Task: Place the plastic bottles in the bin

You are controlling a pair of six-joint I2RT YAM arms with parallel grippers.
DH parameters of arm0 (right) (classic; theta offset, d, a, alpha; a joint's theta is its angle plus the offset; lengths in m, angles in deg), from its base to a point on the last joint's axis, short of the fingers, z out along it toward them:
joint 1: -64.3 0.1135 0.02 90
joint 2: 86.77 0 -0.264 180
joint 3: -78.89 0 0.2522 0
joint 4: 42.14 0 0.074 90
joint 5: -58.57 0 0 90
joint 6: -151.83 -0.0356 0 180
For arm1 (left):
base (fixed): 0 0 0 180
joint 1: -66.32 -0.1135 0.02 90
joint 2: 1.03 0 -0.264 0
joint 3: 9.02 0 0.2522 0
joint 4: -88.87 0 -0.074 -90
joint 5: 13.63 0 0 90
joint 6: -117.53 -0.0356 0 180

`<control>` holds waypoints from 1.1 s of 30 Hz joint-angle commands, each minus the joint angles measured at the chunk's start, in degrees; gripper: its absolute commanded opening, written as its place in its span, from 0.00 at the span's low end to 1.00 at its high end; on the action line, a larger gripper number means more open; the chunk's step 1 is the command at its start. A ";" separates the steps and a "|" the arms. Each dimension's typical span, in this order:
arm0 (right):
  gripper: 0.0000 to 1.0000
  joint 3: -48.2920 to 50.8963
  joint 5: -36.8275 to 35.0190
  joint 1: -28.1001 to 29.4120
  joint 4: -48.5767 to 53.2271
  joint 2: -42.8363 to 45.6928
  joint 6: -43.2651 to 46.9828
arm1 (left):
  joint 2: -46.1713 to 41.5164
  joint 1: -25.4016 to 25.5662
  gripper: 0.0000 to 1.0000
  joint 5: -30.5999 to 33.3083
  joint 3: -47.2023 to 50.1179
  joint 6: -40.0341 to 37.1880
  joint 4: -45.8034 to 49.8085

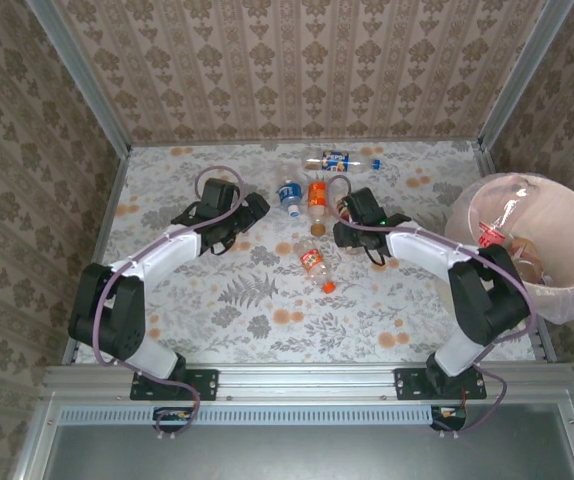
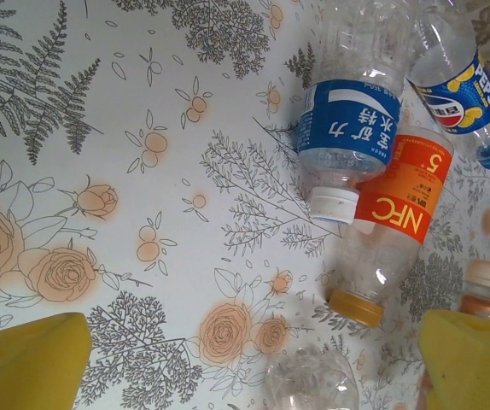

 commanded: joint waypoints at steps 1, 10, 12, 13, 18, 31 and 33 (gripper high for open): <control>0.47 2.36 -1.30 -0.11 -3.94 5.14 0.06 | 0.74 2.29 1.00 1.19 -2.76 -0.72 0.99; 0.46 6.77 -1.89 -0.46 -9.10 16.07 -2.44 | 0.16 6.62 1.00 7.98 -6.14 -3.77 6.10; 0.45 7.26 -1.94 -0.55 -9.61 18.08 -2.59 | 0.02 8.30 1.00 9.50 -5.98 -3.48 5.98; 0.45 7.09 -1.95 -0.55 -9.45 19.10 -2.69 | 0.09 9.18 1.00 10.21 -6.01 -3.29 5.98; 0.45 4.19 -1.30 -1.07 -4.42 23.05 -3.27 | 0.62 12.97 1.00 13.37 -6.70 -3.09 6.50; 0.43 -7.01 2.70 -8.25 12.42 32.62 -1.03 | 1.97 22.77 1.00 19.51 -7.15 -4.49 4.08; 0.43 -8.60 3.87 -10.70 15.09 34.32 -0.74 | 1.99 23.54 1.00 19.52 -7.15 -4.51 4.08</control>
